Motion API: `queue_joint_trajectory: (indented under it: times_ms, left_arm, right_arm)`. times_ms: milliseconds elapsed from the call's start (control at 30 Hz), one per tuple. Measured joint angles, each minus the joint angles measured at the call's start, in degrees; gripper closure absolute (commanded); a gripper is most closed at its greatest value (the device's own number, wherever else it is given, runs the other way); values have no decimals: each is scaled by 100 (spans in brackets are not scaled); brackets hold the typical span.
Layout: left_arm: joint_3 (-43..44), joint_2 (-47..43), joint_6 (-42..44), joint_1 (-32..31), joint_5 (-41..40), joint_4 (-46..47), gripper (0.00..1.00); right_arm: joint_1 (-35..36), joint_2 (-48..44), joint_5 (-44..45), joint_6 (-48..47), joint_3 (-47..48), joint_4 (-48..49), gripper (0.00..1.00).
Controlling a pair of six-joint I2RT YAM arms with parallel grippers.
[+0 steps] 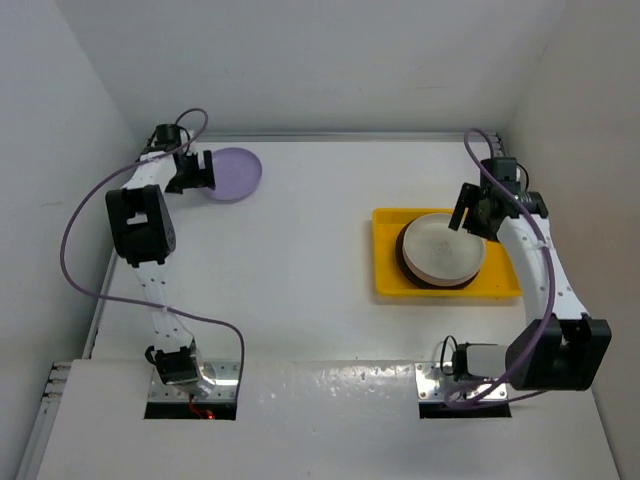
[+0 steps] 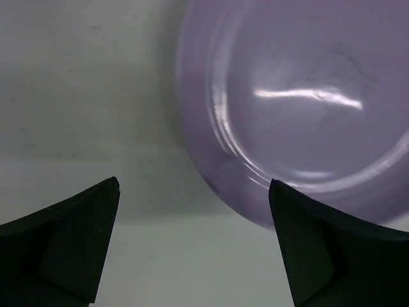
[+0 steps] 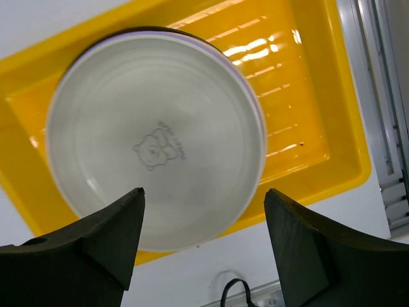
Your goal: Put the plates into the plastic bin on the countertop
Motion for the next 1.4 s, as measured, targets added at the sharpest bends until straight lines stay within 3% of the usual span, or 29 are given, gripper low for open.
queue_joint_trajectory:
  times_ms: [67,167,200,267,400,600,767,900,1067,1133,1267,1400]
  left_arm:
    - [46,326,-162,52,-385,160,0]
    - [393,758,-278,66,-621,219,18]
    - [619,905,-278,61,-623,223,35]
    - [879,1082,-308,66,-431,361,50]
    - [870,1117,-197,68,205,435,100]
    - [769,1058,151,92,1279,243,100]
    - [-221,140,868,-96,1746,-282,100]
    - [-581,-1233,1502,-802,1878,-824,100]
    - [-131,-2221,1827,-1611,2382,-1300,100]
    - [-59,-2365,1902,-1707,2581,-1530,100]
    - [-59,-2293,1969,-1700,2782,-2070,100]
    - [-57,-2269,1987,-1711,3051,-2328,100]
  right_arm:
    - [236,-52,22,-15,140,4,26]
    - [531,-85,96,-31,302,-7,26]
    - [612,-85,116,-33,358,-15,26]
    - [758,-85,190,-48,490,-35,27]
    - [1126,-85,474,-120,815,-68,28]
    - [1947,-7,584,-378,1207,76,28]
    - [2793,396,192,-625,1462,391,29]
    - [3456,1064,-223,-636,1784,905,29]
    - [3882,1825,-739,-612,2144,1493,29]
    - [3928,1998,-903,-581,2194,1674,35]
    - [3926,2085,-1043,-424,2153,2004,57]
    - [3923,2072,-1110,-210,1869,2439,64]
